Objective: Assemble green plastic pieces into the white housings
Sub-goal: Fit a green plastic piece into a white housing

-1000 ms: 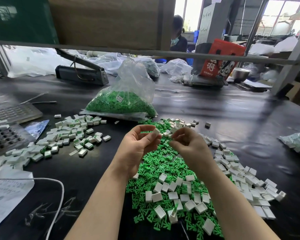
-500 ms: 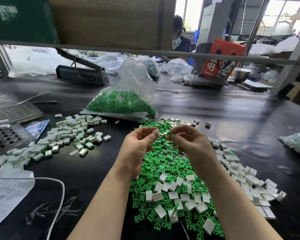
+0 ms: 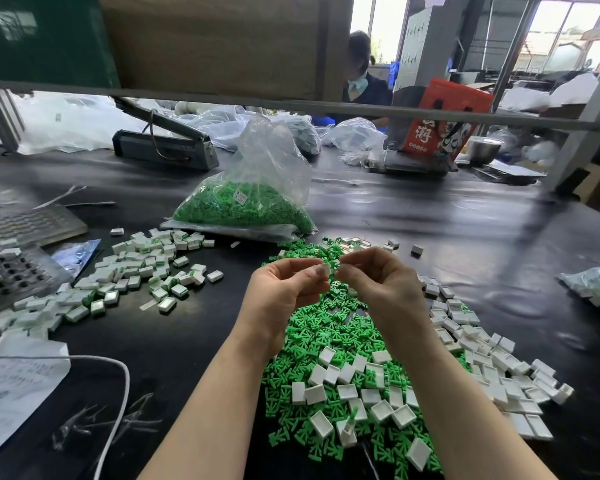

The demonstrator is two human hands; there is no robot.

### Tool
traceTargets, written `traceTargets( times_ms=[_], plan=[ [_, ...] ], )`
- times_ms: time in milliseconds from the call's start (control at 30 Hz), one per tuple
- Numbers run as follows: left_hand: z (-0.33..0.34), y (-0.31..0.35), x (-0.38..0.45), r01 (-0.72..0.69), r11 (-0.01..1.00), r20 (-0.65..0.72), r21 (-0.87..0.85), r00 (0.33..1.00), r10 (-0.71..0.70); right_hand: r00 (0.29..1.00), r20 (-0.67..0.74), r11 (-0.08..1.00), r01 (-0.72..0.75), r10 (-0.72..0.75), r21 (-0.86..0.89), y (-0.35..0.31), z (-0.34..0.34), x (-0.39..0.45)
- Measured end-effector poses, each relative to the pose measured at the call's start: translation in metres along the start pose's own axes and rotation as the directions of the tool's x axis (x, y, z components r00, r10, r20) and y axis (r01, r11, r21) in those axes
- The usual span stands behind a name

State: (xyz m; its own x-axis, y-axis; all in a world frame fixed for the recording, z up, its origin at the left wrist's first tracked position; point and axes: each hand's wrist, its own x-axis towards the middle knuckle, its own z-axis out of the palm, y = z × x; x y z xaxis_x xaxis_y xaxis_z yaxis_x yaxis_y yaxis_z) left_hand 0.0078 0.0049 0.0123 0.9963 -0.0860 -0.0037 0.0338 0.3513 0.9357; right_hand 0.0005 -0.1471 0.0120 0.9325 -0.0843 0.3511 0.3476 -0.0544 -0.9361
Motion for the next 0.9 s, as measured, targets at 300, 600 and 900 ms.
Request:
traceTargets(
  times_ms=[300,600,900],
  plan=[
    [-0.002,-0.001,-0.001,-0.061,0.996,0.002,0.061,0.998,0.061,1.0,0.004,0.998,0.022,-0.022,-0.062,0.001,-0.001,0.0],
    [-0.007,0.0,0.002,-0.159,0.962,0.033,0.224,0.987,0.156,0.993,0.11,0.984,-0.018,0.038,-0.179,0.004,-0.005,0.002],
    [-0.002,-0.004,-0.001,-0.176,0.924,0.075,0.34,0.984,0.16,0.945,0.321,0.833,0.131,0.059,-0.537,0.012,-0.007,0.001]
  ],
)
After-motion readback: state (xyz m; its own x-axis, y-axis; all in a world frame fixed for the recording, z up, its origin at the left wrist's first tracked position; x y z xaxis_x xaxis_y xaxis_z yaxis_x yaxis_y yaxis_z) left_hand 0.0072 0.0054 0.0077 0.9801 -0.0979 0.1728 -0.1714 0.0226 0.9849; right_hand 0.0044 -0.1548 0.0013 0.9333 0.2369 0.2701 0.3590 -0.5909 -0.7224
